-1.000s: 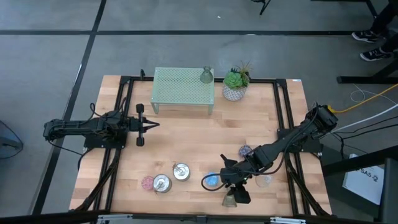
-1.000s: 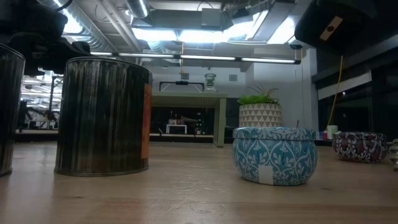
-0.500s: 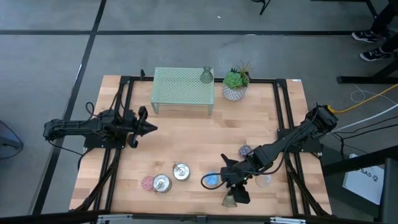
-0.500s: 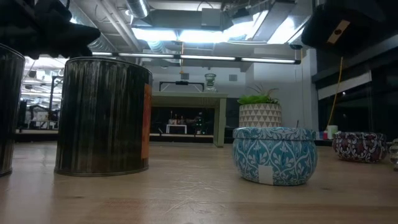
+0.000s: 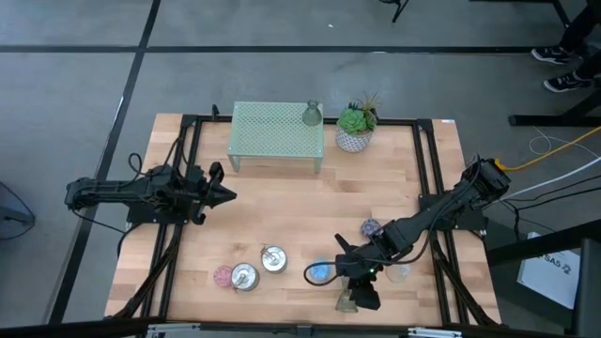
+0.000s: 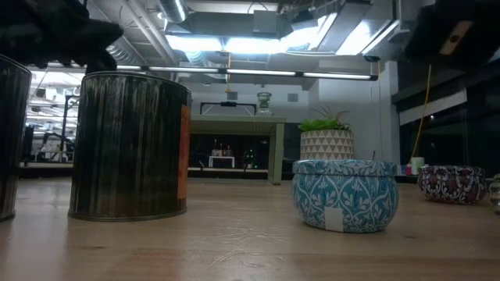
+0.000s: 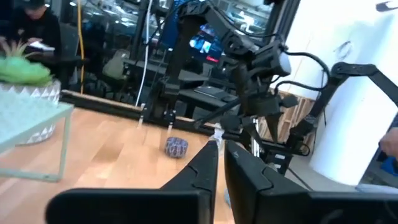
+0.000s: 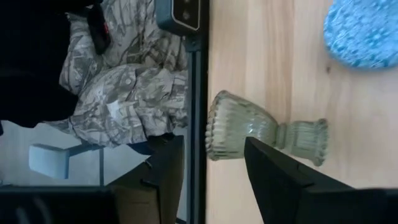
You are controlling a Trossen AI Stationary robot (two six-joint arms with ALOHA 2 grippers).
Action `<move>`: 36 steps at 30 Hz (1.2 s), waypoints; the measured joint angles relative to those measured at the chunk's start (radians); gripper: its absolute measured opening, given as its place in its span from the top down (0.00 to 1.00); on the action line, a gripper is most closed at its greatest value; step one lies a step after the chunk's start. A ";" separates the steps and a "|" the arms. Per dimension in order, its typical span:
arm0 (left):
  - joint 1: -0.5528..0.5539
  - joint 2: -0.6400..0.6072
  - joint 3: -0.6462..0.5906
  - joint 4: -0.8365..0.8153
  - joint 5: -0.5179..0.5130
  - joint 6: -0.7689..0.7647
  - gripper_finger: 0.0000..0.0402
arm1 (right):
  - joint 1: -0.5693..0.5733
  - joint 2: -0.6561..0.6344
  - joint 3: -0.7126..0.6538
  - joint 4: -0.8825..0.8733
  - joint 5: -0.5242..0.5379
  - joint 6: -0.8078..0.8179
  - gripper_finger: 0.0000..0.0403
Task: Pick & Place candle stick holders
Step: Put the green glass candle holder on the shelf
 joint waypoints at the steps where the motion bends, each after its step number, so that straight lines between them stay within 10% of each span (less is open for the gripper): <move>1: -0.012 0.012 0.016 0.004 -0.005 0.015 0.91 | 0.004 0.000 0.000 0.002 0.000 0.004 0.58; 15: -0.259 0.481 0.283 -0.011 -0.241 0.201 0.66 | 0.052 0.000 0.001 0.061 0.032 0.126 0.58; 28: -0.428 0.807 0.471 0.023 -0.208 0.194 0.72 | 0.164 0.004 0.001 0.052 0.336 0.032 0.61; 36: -0.475 0.927 0.476 0.134 -0.209 0.168 0.75 | 0.164 0.042 0.001 0.074 0.336 0.023 0.68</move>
